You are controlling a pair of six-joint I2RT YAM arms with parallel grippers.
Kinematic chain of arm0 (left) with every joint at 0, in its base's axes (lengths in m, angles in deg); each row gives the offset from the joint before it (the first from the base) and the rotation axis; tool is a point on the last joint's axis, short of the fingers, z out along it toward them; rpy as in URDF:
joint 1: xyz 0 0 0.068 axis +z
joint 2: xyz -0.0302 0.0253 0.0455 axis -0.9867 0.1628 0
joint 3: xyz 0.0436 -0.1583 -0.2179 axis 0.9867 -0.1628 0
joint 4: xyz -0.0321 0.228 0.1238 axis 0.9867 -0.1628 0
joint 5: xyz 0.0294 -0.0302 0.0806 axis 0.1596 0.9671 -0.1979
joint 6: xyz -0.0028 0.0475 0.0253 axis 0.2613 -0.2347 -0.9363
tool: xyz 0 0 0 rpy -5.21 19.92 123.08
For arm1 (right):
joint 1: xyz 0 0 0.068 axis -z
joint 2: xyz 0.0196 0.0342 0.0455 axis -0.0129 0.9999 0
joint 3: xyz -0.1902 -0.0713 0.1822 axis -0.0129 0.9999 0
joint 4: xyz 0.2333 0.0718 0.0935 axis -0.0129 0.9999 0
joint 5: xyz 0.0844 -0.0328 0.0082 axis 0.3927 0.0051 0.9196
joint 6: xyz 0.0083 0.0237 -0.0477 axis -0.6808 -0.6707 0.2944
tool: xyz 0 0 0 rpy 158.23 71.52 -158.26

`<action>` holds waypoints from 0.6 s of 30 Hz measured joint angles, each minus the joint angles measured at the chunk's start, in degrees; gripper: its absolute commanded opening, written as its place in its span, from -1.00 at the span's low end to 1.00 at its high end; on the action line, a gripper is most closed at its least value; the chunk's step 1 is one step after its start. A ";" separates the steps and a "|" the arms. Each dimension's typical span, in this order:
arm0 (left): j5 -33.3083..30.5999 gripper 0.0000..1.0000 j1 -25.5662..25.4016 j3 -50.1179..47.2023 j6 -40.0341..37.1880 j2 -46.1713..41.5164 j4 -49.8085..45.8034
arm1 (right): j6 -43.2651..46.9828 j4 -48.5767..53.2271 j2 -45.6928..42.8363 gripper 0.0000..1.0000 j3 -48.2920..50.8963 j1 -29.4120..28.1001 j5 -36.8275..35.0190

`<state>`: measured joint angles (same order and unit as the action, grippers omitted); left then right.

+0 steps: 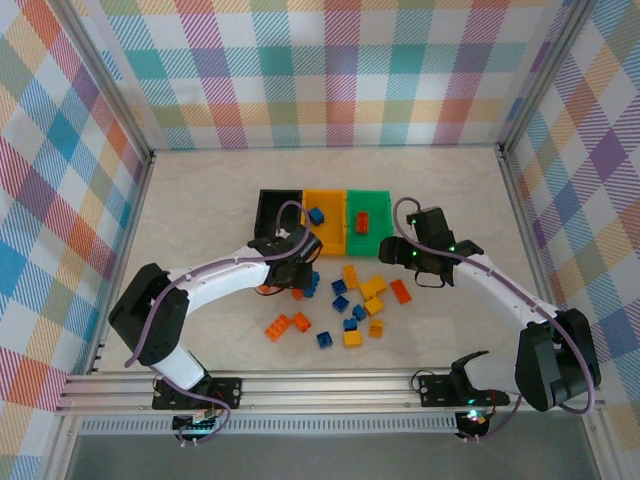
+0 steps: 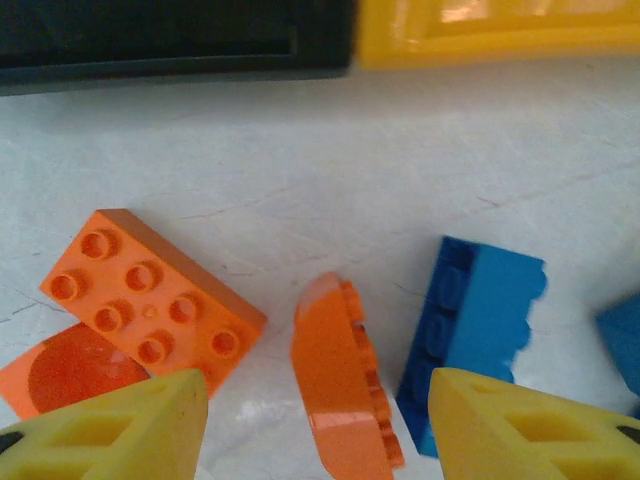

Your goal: Sort the legos into containers by color

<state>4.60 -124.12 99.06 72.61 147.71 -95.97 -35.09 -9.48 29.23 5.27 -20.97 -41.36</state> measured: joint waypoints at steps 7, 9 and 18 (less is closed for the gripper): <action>3.30 0.21 1.62 -2.38 2.69 0.39 3.43 | 0.00 0.00 0.00 0.52 0.00 0.00 0.00; 3.85 0.17 1.62 -2.38 2.99 0.66 4.13 | 0.00 0.00 0.00 0.52 0.00 0.00 0.00; 3.96 0.01 1.64 -2.38 4.07 2.32 4.76 | 0.00 0.00 0.00 0.51 0.00 0.00 -0.02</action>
<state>8.55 -122.48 96.67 76.68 150.03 -91.20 -35.09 -9.48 29.23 5.27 -20.97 -41.39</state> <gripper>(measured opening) 0.531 0.759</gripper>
